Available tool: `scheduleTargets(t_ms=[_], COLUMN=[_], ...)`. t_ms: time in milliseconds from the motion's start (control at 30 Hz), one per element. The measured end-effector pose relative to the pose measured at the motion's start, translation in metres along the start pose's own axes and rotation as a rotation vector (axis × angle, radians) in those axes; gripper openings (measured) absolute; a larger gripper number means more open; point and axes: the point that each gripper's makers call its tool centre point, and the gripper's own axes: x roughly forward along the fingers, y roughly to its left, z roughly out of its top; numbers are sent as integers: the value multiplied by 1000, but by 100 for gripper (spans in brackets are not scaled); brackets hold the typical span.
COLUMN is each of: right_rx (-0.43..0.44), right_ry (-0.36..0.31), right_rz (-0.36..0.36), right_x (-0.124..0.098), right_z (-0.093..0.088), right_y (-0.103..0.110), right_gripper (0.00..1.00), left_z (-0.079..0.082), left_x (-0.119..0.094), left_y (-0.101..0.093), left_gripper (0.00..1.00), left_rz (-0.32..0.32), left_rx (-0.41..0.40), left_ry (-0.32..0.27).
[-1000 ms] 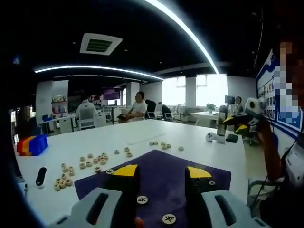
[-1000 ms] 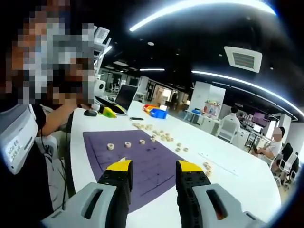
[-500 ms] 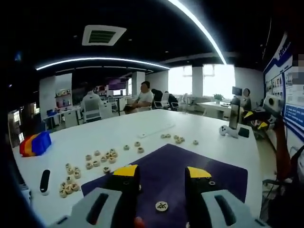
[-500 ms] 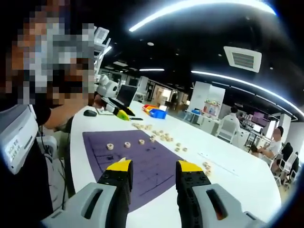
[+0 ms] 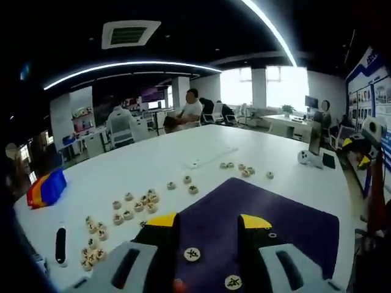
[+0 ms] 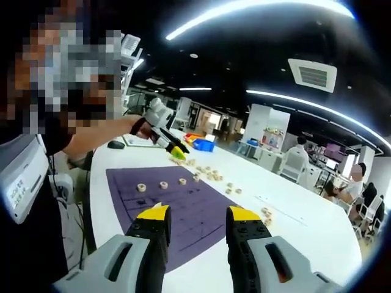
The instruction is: Pick up the chess pieces one by one and place each piece onto its starting position on the chessboard, setting the pieces on their correct points until all the chess pieces are arranged in the starting layout
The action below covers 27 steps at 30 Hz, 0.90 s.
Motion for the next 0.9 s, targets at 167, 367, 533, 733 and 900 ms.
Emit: scheduleTargets(t_ms=[167, 367, 533, 733, 900], right_rx=[-3, -3, 6, 20, 24], right_ry=[-3, 0, -9, -10, -8], right_rz=[0, -13, -35, -40, -47], right_x=[-1, -2, -2, 1, -1], right_z=[1, 0, 2, 2, 1], right_y=[2, -1, -7, -10, -13], right_gripper=[37, 37, 37, 37, 37], left_z=[8, 7, 5, -10, -25], left_x=[38, 91, 126, 161, 180], left_y=[18, 45, 67, 81, 94], left_gripper=[33, 33, 31, 30, 32], left_rz=[23, 93, 164, 210, 260], left_rx=[-46, -77, -174, -214, -214], left_ry=[67, 191, 245, 344, 402])
